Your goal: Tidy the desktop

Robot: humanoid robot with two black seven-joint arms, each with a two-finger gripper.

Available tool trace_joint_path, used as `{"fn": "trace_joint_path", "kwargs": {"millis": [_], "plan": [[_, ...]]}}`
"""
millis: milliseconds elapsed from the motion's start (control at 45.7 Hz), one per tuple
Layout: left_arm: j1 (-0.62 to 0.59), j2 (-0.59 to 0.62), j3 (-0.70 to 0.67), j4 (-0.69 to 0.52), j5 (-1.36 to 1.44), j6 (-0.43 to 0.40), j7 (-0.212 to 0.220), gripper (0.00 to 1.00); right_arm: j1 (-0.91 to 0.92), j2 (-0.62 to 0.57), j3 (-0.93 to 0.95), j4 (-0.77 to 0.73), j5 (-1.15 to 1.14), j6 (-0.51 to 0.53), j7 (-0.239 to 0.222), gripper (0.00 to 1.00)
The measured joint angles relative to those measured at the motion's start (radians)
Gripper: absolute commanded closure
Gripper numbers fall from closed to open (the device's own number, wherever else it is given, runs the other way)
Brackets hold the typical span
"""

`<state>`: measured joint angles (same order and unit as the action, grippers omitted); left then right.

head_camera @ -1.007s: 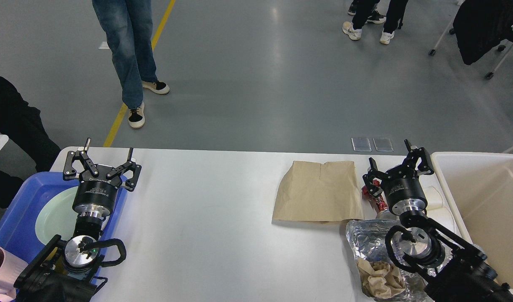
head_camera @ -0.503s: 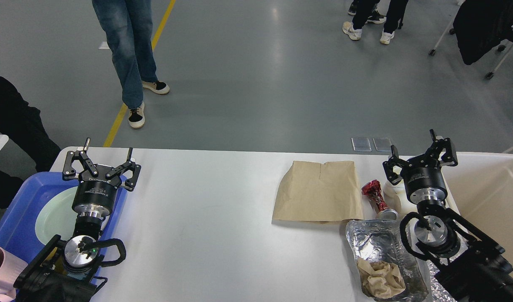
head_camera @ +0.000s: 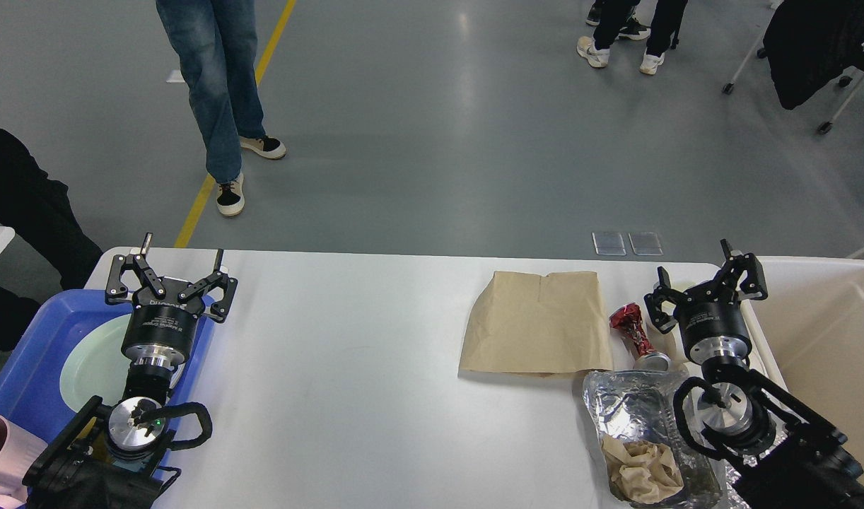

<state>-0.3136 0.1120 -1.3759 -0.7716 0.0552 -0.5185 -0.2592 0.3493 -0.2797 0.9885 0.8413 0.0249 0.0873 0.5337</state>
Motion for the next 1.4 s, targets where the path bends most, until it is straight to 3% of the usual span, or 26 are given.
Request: {"fn": "trace_joint_path", "kwargs": {"millis": [788,875,1094,1182,1401], "plan": [[-0.001,0.000,0.002,0.000,0.000,0.000,0.000,0.04,0.031,0.028,-0.072,0.103,0.001,0.008,-0.015,0.00],[-0.001,0.000,0.002,0.000,0.000,0.000,0.000,0.04,0.046,0.018,-0.064,0.109,0.002,0.004,-0.035,0.00],[-0.001,0.000,0.001,0.000,0.000,0.000,0.000,0.04,0.074,-0.039,-0.067,0.101,0.003,0.017,-0.139,0.00],[-0.001,0.000,0.001,0.000,0.000,0.000,0.000,0.04,0.103,-0.124,-0.129,0.099,0.002,0.037,-0.142,0.00],[-0.001,0.000,0.001,0.000,0.000,0.000,0.000,0.04,0.285,-0.274,-0.490,0.098,0.002,0.098,-0.139,0.00]]}}
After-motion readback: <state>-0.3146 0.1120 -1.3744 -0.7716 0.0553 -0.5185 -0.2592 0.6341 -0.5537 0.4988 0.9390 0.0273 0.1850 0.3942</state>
